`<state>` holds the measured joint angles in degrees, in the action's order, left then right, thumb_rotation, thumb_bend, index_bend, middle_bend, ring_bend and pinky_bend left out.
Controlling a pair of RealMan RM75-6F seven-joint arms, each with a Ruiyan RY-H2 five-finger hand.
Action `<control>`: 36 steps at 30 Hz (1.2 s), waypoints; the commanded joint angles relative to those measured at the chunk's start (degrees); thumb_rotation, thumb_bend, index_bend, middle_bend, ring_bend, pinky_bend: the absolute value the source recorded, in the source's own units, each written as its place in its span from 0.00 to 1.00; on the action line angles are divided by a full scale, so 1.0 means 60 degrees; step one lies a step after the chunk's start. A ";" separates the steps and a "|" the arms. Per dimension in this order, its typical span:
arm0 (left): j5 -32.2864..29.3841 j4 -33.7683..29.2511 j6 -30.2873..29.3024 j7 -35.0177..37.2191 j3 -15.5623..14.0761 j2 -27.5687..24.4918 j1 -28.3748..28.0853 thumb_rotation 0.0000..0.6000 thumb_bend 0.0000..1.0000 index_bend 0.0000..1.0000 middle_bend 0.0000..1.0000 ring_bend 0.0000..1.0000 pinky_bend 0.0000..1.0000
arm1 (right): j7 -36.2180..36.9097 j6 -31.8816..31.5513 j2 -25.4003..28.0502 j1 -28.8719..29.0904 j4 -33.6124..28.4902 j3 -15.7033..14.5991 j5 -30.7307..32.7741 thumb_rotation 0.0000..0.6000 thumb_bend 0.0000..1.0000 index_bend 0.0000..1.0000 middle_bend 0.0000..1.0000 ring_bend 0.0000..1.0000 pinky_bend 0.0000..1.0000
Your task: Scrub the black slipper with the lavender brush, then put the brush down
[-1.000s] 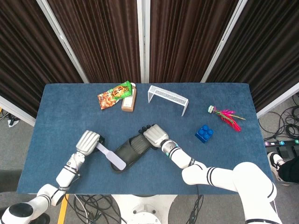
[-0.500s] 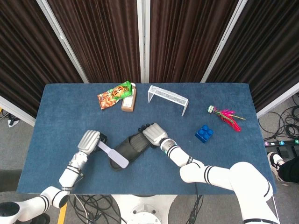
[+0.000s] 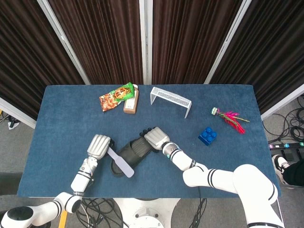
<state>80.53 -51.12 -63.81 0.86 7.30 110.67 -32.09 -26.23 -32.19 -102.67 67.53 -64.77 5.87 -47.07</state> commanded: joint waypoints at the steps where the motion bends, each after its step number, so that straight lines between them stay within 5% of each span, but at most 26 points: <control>1: -0.0285 0.0291 0.0190 -0.0077 0.0256 0.0113 -0.0104 1.00 0.56 1.00 1.00 1.00 1.00 | -0.0023 -0.0023 0.0022 -0.0003 -0.0041 -0.0048 0.0019 1.00 0.33 0.46 0.39 0.25 0.27; 10: -0.1026 0.0906 0.0692 0.0007 0.0817 -0.0099 -0.0200 1.00 0.56 1.00 1.00 1.00 1.00 | 0.0005 -0.0087 0.0081 -0.0006 -0.0096 -0.0091 0.0098 1.00 0.33 0.46 0.39 0.25 0.27; 16: -0.1116 -0.0414 0.0353 0.0277 0.0972 -0.0694 0.0018 1.00 0.56 1.00 1.00 1.00 1.00 | 0.0053 -0.0052 0.0054 0.0041 -0.0049 -0.0069 0.0128 1.00 0.33 0.46 0.39 0.25 0.27; 25: -0.0991 -0.2117 0.0146 -0.0925 0.0654 -0.1005 0.0049 1.00 0.56 1.00 1.00 1.00 1.00 | 0.0065 -0.0011 0.0047 0.0067 -0.0044 -0.0136 0.0203 1.00 0.33 0.46 0.40 0.25 0.27; 36: -0.1478 -0.1098 0.0169 -0.0883 0.1225 -0.0427 -0.0297 1.00 0.56 1.00 1.00 1.00 1.00 | 0.0356 0.0178 0.0170 0.0074 -0.0138 -0.0076 0.0272 1.00 0.32 0.46 0.40 0.26 0.26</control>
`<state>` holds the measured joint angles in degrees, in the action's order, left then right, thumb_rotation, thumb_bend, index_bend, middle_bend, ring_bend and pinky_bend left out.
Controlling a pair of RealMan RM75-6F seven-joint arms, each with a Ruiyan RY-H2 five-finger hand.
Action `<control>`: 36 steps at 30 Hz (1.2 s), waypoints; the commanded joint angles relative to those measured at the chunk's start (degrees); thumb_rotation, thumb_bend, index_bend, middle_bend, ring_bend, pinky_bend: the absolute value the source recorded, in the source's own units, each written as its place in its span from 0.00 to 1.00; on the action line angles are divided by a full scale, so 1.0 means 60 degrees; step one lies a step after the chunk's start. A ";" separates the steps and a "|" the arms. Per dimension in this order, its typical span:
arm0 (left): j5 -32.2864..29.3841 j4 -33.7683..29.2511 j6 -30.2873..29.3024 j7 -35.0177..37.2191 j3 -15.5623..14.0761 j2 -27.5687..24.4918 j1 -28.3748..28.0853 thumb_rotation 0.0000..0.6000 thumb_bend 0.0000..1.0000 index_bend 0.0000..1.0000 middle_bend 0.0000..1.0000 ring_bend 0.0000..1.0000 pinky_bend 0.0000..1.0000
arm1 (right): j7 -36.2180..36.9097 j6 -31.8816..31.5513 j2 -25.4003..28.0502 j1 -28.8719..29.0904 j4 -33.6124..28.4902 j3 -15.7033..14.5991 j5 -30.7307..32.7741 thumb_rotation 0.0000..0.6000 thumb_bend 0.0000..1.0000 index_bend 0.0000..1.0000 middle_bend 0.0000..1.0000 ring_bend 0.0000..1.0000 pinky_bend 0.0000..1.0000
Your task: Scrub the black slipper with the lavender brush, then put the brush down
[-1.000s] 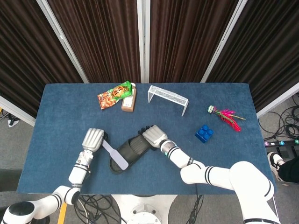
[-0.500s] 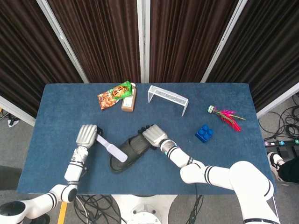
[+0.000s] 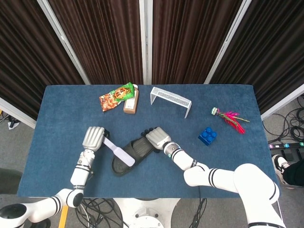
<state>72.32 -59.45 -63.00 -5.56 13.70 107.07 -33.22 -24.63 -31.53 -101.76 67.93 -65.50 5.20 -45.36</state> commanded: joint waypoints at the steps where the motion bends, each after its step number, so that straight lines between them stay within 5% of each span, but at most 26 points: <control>1: -0.0152 0.0391 0.0050 0.0294 0.0210 0.0249 -0.0142 1.00 0.56 1.00 1.00 1.00 1.00 | 0.0152 0.0118 0.0033 0.0017 -0.0021 0.0059 -0.0029 1.00 0.32 0.46 0.40 0.26 0.26; 6: -0.0182 0.0563 0.0172 0.0560 0.0173 0.0410 -0.0198 1.00 0.56 1.00 1.00 1.00 1.00 | 0.0272 0.0165 0.0052 0.0044 -0.0007 0.0070 -0.0094 1.00 0.31 0.47 0.40 0.26 0.26; 22: 0.0638 0.0833 -0.0025 0.1152 -0.1123 -0.0052 0.0560 1.00 0.56 1.00 1.00 1.00 1.00 | 0.0294 -0.0052 0.0172 0.0015 -0.0032 -0.0008 -0.0028 1.00 0.32 0.48 0.41 0.26 0.26; 32: 0.1125 -0.0029 -0.0281 0.1447 -0.1656 -0.1126 0.1024 1.00 0.56 1.00 1.00 1.00 1.00 | 0.0311 -0.0148 0.0255 -0.0067 -0.0088 -0.0059 0.0006 1.00 0.32 0.48 0.41 0.26 0.26; 36: 0.0991 -0.0613 -0.0407 0.1857 -0.1503 -0.1532 0.1194 1.00 0.56 1.00 1.00 1.00 1.00 | 0.0346 -0.0125 0.0355 -0.0103 -0.0206 -0.0077 0.0000 1.00 0.32 0.48 0.40 0.26 0.26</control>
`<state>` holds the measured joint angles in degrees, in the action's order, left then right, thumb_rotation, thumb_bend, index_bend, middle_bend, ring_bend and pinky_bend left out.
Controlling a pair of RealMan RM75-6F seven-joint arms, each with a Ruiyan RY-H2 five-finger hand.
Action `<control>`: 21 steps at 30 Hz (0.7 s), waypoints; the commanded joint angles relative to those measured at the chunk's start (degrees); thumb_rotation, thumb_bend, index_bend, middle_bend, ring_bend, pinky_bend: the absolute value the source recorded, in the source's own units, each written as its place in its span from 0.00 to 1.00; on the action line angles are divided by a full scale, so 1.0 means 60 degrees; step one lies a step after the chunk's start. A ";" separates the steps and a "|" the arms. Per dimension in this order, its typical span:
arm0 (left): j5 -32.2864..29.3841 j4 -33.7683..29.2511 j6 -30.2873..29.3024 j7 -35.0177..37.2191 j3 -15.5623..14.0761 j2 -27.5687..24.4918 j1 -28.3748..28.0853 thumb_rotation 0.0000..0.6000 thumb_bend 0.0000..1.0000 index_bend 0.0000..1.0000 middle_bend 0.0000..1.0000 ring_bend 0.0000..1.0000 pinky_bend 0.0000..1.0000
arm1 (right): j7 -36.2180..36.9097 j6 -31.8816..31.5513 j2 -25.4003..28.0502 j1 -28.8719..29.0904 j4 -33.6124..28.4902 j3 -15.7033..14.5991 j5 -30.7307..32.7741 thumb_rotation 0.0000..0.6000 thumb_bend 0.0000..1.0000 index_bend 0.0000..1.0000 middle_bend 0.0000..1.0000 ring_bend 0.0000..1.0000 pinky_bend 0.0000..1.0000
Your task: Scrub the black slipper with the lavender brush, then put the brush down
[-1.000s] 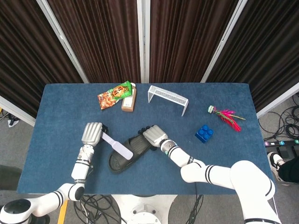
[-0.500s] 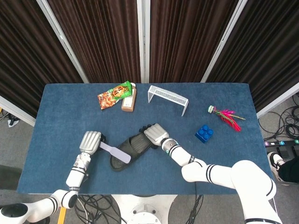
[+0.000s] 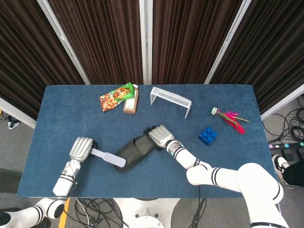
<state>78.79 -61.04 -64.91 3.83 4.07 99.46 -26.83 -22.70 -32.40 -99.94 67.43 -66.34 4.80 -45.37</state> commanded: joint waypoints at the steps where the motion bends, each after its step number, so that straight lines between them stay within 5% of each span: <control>1: -0.0183 -0.0475 -0.0100 0.0397 0.0209 -0.0348 0.0148 1.00 0.56 1.00 1.00 1.00 1.00 | 0.0041 0.0032 0.0084 -0.0028 -0.0113 -0.0010 0.0004 1.00 0.31 0.48 0.40 0.26 0.26; 4: -0.0585 -0.0794 -0.0092 0.0692 0.0660 -0.0559 0.0157 1.00 0.56 1.00 1.00 1.00 1.00 | 0.0098 0.0134 0.0224 -0.0041 -0.0289 -0.0029 0.0056 1.00 0.27 0.38 0.35 0.23 0.23; 10: -0.1448 -0.0699 0.0325 0.0293 0.1224 -0.0538 0.0003 1.00 0.56 1.00 1.00 1.00 1.00 | 0.0114 0.0389 0.0745 0.0032 -0.0870 -0.0163 0.0266 1.00 0.03 0.01 0.05 0.01 0.03; 21: -0.2086 0.0491 0.0689 -0.1091 0.1336 0.0186 -0.0272 1.00 0.53 0.90 0.91 0.88 0.94 | 0.0584 -0.0489 0.2222 -0.0437 -0.2535 -0.0029 -0.0625 1.00 0.00 0.00 0.00 0.00 0.00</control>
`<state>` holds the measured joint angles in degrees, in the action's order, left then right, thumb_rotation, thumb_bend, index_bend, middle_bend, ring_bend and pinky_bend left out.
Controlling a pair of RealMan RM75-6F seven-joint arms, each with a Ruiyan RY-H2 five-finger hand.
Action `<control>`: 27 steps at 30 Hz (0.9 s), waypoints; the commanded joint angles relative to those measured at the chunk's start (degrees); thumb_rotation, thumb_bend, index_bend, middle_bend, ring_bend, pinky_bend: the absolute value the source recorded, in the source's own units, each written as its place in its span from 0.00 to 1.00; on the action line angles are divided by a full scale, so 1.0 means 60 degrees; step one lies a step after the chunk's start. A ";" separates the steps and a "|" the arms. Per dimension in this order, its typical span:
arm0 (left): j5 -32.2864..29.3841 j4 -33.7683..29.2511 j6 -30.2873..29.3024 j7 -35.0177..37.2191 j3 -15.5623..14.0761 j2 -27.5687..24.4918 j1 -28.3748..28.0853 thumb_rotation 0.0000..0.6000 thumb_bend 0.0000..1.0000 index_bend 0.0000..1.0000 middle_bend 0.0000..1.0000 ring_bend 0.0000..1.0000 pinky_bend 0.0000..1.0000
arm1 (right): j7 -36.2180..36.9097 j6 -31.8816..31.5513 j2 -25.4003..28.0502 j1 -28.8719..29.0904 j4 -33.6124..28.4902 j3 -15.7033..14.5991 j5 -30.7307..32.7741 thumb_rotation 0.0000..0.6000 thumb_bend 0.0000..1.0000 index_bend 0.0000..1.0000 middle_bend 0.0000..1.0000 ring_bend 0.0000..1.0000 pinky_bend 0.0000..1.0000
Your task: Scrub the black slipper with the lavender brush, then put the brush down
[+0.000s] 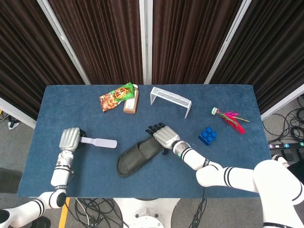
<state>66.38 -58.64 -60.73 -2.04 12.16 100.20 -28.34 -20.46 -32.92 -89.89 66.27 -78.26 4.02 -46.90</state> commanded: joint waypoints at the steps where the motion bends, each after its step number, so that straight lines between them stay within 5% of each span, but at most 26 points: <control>1: -0.0010 0.0122 -0.0013 -0.0170 -0.0025 0.0066 -0.0018 1.00 0.51 0.86 0.87 0.86 0.92 | 0.0272 -0.0545 0.0759 -0.0336 -0.0749 0.0123 -0.0499 1.00 0.00 0.00 0.00 0.00 0.00; 8: 0.0091 0.0123 -0.0101 -0.0319 -0.0060 -0.0023 0.0009 1.00 0.31 0.58 0.62 0.60 0.82 | 0.0617 -0.1621 0.2577 -0.1206 -0.2323 0.0039 -0.1480 1.00 0.00 0.00 0.00 0.00 0.00; 10: 0.0167 -0.0059 -0.0198 -0.0311 -0.0099 -0.0125 0.0071 0.99 0.23 0.45 0.49 0.47 0.69 | 0.0848 -0.1900 0.3072 -0.1506 -0.2657 0.0029 -0.1769 1.00 0.00 0.00 0.00 0.00 0.00; 14: 0.0166 -0.0770 0.0079 -0.0484 -0.0273 -0.0670 0.0152 0.69 0.09 0.26 0.21 0.17 0.34 | 0.1290 -0.2238 0.3835 -0.2006 -0.3040 -0.0009 -0.2190 1.00 0.00 0.00 0.00 0.00 0.00; 18: 0.0156 -0.1579 0.0103 -0.0618 -0.0351 -0.1232 0.0271 0.61 0.05 0.23 0.15 0.11 0.29 | 0.1688 -0.2504 0.4442 -0.2518 -0.3303 -0.0149 -0.2634 1.00 0.00 0.00 0.00 0.00 0.00; 20: 0.0277 -0.1970 0.0017 -0.0561 -0.0444 -0.1572 0.0381 0.66 0.04 0.23 0.15 0.11 0.28 | 0.1920 -0.2732 0.4727 -0.2869 -0.3407 -0.0272 -0.2904 1.00 0.00 0.00 0.00 0.00 0.00; 23: 0.0263 -0.2603 -0.0060 -0.0278 -0.0501 -0.2228 0.0632 0.97 0.04 0.23 0.16 0.12 0.29 | 0.2344 -0.3242 0.5076 -0.3501 -0.3466 -0.0473 -0.3326 1.00 0.03 0.00 0.00 0.00 0.00; 27: -0.0033 -0.3088 -0.1012 -0.0281 -0.0287 -0.2821 0.1214 1.00 0.04 0.26 0.25 0.19 0.33 | 0.2895 -0.4507 0.5220 -0.4609 -0.3240 -0.0729 -0.3907 1.00 0.20 0.11 0.15 0.05 0.05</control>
<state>67.17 -75.24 -63.54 -4.08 9.86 85.57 -23.39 -5.53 -55.48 -59.56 42.73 -98.37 1.01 -67.75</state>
